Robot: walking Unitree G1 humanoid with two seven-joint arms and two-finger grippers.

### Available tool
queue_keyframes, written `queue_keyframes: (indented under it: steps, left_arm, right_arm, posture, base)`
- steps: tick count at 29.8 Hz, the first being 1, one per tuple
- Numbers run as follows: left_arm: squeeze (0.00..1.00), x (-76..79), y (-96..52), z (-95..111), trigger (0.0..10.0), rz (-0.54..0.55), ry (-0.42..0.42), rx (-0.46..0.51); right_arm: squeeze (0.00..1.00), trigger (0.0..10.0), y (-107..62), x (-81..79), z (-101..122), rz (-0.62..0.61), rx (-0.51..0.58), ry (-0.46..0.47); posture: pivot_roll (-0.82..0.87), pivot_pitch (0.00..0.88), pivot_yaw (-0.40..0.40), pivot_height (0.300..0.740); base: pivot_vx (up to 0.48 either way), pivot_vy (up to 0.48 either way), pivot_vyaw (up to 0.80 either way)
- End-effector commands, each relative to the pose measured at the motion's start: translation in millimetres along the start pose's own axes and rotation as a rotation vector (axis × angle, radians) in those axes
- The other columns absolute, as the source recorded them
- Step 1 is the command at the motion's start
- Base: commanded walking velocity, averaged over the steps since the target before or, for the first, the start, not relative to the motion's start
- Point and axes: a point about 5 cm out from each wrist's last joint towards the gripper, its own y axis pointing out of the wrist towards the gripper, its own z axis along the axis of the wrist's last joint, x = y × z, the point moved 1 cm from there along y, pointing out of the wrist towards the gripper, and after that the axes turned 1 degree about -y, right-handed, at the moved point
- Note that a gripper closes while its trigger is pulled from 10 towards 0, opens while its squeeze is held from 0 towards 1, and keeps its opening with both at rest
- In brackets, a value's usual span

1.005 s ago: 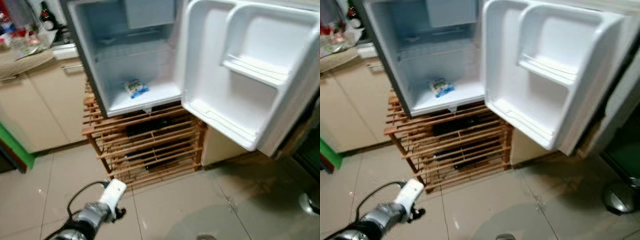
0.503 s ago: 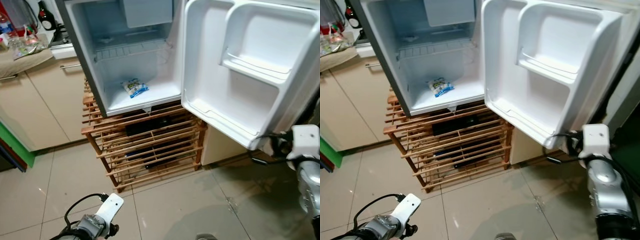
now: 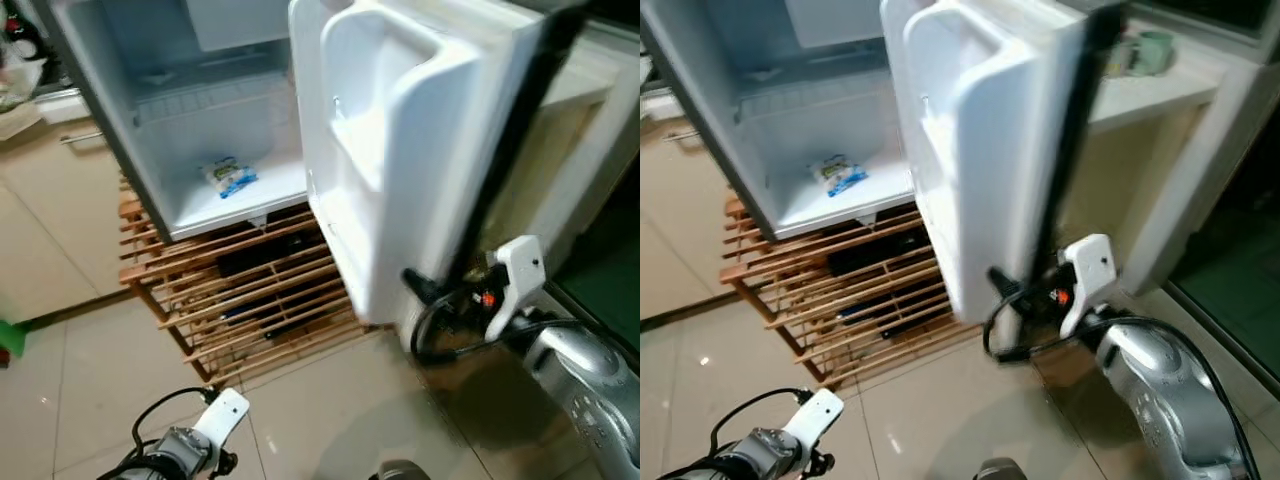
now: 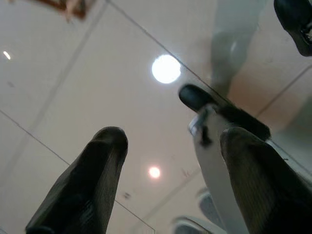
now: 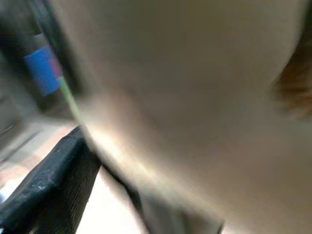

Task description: Restocking fridge

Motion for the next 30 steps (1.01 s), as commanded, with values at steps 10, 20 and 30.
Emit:
queue_keyframes:
  steps: [10,20,30]
  left_arm:
    - [0.0,2.8,-1.0,15.3,10.0,-0.022,-0.074,0.036]
    - [0.0,-10.8,-11.0,58.5,10.0,0.016,-0.091,0.173]
    - [0.0,-13.4,-8.1,40.3,10.0,0.017,-0.104,0.153]
  right_arm:
    - [0.0,10.0,-42.0,58.5,-70.6,-0.299,-0.296,0.048]
    - [0.0,10.0,18.0,77.8,-5.9,-0.505,0.01,-0.055]
    - [0.0,10.0,84.1,54.4,51.6,-0.334,0.202,-0.078]
  posture:
    - [-0.22,0.0,0.06,0.74]
    - [-0.17,0.0,0.054,0.74]
    - [-0.13,0.0,0.039,0.74]
  base:
    - [0.0,0.0,0.0]
    - [0.0,0.0,0.0]
    - [0.0,0.0,0.0]
